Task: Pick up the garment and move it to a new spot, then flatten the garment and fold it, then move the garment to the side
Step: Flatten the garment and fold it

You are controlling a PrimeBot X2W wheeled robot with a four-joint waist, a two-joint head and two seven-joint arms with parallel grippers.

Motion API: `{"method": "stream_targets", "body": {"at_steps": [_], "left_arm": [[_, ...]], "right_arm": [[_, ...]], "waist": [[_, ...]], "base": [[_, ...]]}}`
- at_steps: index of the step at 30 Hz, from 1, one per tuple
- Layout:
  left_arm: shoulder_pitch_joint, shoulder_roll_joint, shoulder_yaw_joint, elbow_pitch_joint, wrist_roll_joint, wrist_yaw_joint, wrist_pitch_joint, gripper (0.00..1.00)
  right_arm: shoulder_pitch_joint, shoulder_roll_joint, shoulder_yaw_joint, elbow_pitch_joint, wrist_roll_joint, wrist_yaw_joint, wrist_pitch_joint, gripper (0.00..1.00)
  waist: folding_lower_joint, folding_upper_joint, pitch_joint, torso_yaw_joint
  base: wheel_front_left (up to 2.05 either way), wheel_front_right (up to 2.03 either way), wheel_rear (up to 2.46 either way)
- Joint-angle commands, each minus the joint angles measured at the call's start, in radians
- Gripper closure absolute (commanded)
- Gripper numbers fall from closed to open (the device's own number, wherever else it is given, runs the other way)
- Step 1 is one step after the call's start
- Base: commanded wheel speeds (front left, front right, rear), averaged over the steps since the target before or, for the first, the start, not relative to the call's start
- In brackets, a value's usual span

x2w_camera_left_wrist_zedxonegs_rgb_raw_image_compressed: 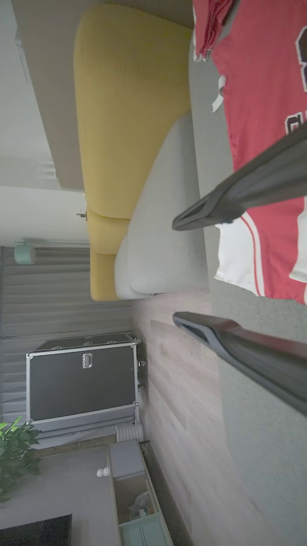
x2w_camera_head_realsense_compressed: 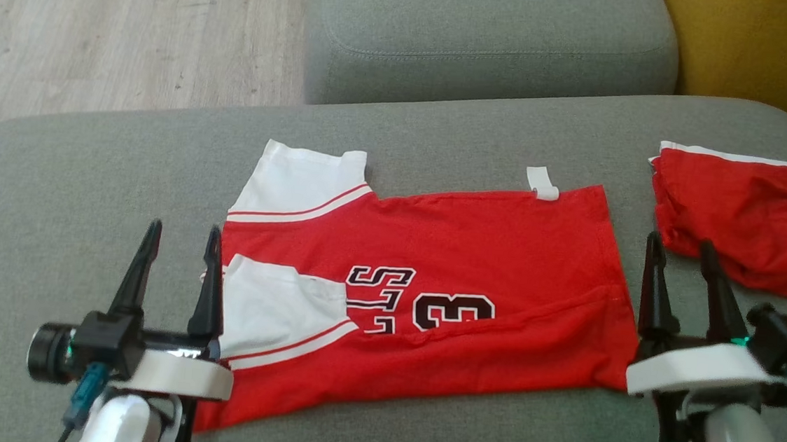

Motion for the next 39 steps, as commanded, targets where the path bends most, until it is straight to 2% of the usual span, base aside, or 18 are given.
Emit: {"method": "stream_targets", "body": {"at_steps": [1, 10, 17, 20, 23, 28, 30, 33, 34, 39], "left_arm": [[-0.041, 0.005, 0.045, -0.05, 0.011, -0.007, -0.012, 0.0], [0.019, -0.063, 0.045, -0.024, 0.044, -0.044, -0.012, 0.0], [-0.031, -0.059, 0.055, 0.048, 0.083, -0.067, -0.012, 0.0], [-0.097, -0.043, 0.046, 0.096, 0.086, -0.101, -0.011, 0.0], [-0.217, -0.011, 0.033, 0.155, 0.091, -0.14, 0.04, 0.0], [-0.485, 0.065, -0.016, 0.29, 0.079, -0.197, 0.219, 0.0], [-0.589, 0.102, -0.056, 0.357, 0.059, -0.205, 0.307, 0.0], [-0.719, 0.167, -0.181, 0.423, -0.024, -0.207, 0.426, 0.0], [-0.719, 0.167, -0.181, 0.423, -0.024, -0.207, 0.426, 0.0], [-0.874, 0.281, -0.351, 0.476, -0.19, -0.208, 0.557, 0.0]], "right_arm": [[-0.009, -0.01, 0.031, -0.037, -0.019, 0.007, -0.019, 0.0], [0.02, 0.0, 0.064, -0.056, -0.125, 0.007, -0.047, 0.0], [0.001, 0.005, 0.072, -0.071, -0.133, 0.007, -0.047, 0.0], [-0.023, 0.005, 0.073, -0.081, -0.127, 0.007, -0.047, 0.0], [-0.059, 0.005, 0.071, -0.089, -0.131, 0.007, -0.048, 0.0], [-0.13, 0.005, 0.075, -0.105, -0.134, 0.007, -0.048, 0.0], [-0.156, 0.005, 0.079, -0.103, -0.1, 0.007, -0.048, 0.0], [-0.199, 0.005, 0.091, -0.116, -0.053, 0.007, -0.048, 0.0], [-0.199, 0.005, 0.091, -0.116, -0.053, 0.007, -0.048, 0.0], [-0.236, 0.005, 0.102, -0.151, -0.01, 0.007, -0.048, 0.0]], "waist": [[-0.0001, 0.0, 0.001, 0.0], [-0.0001, 0.0, 0.006, -0.007], [-0.0001, 0.0, 0.036, -0.011], [-0.0001, 0.0, 0.082, -0.021], [-0.0001, 0.0, 0.142, -0.031], [-0.0001, 0.0, 0.248, -0.062], [-0.0001, 0.0, 0.286, -0.082], [-0.0001, 0.0, 0.342, -0.119], [-0.0001, 0.0, 0.342, -0.119], [-0.0001, 0.0, 0.406, -0.16]], "base": [[0.0, 0.0, 0.0], [0.0, 0.0, 0.0], [0.0, 0.0, 0.0], [0.0, 0.0, 0.0], [0.0, 0.0, 0.0], [0.0, 0.0, 0.0], [0.0, 0.0, 0.0], [0.0, 0.0, 0.0], [0.0, 0.0, 0.0], [0.0, 0.0, 0.0]]}}
